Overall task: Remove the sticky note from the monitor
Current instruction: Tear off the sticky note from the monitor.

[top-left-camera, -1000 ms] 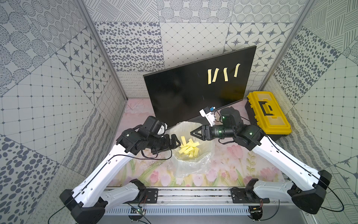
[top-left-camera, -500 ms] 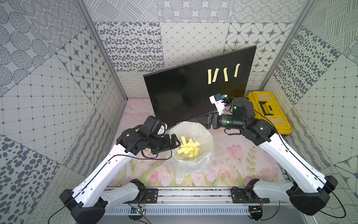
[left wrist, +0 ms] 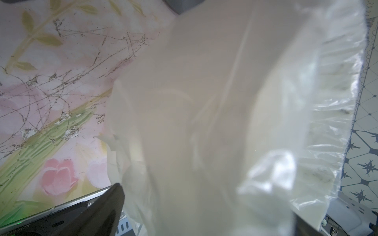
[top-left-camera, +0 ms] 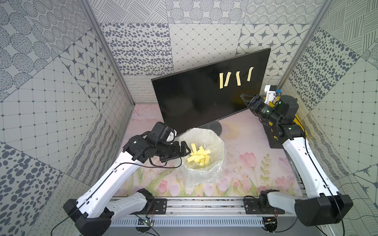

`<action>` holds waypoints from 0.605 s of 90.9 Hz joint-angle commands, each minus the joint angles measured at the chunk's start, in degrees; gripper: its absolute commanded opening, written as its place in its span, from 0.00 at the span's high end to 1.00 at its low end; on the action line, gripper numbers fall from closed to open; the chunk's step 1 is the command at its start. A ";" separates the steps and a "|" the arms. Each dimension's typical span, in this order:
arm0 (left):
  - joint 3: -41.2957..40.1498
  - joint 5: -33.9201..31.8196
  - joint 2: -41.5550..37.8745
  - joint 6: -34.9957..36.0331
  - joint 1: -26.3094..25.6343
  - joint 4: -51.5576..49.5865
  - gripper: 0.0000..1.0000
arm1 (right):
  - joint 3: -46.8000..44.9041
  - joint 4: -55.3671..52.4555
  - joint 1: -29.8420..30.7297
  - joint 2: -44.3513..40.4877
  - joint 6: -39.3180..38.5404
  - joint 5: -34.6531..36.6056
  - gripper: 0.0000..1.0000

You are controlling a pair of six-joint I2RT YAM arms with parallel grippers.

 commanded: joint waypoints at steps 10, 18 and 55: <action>1.10 0.22 0.73 0.50 -0.62 1.29 0.01 | -2.11 19.21 -4.54 3.23 11.93 -2.28 0.20; 1.36 0.21 0.83 0.49 -0.62 1.10 0.01 | -1.52 22.72 -5.44 5.32 14.39 -2.93 0.21; 1.50 0.19 1.19 0.69 -0.61 0.93 0.01 | 6.98 27.58 -6.85 15.62 18.78 -3.53 0.23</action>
